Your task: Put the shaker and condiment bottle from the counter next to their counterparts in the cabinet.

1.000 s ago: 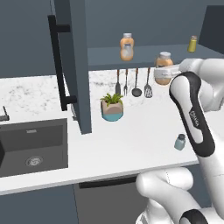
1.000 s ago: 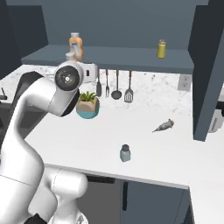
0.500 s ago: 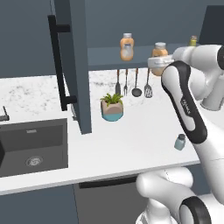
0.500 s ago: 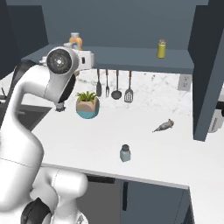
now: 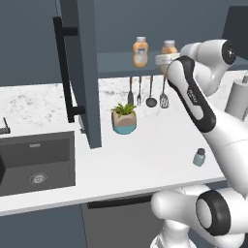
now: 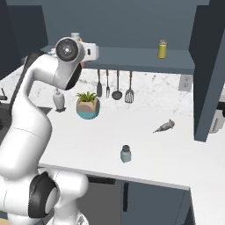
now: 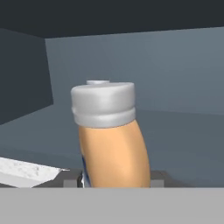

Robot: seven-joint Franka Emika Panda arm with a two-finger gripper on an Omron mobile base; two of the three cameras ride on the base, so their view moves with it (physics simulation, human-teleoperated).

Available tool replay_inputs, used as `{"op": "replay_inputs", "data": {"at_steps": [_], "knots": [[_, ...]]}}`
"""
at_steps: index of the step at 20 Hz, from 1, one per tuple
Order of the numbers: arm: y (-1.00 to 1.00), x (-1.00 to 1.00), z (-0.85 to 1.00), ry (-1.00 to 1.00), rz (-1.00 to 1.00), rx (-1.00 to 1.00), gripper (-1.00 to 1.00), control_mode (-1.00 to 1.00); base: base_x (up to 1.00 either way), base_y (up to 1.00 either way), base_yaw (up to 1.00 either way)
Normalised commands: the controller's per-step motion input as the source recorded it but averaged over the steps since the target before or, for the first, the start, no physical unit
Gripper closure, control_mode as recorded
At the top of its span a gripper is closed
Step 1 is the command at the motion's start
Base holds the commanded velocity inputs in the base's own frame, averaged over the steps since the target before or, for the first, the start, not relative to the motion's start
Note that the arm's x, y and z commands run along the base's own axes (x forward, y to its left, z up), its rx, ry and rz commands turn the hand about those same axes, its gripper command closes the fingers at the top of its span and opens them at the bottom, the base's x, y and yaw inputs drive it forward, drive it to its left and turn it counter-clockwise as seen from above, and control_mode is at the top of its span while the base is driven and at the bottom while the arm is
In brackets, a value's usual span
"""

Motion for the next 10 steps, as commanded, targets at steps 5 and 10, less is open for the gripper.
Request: {"op": "replay_inputs", "data": {"at_steps": [5, 10], "knots": [[0.0, 0.29, 0.0, 0.0, 0.0, 0.0, 1.0, -1.0, 0.0, 0.0, 0.0], [0.0, 0.22, -0.03, -0.05, 0.0, 0.0, 1.0, -1.0, 0.0, 0.0, 0.0]]}}
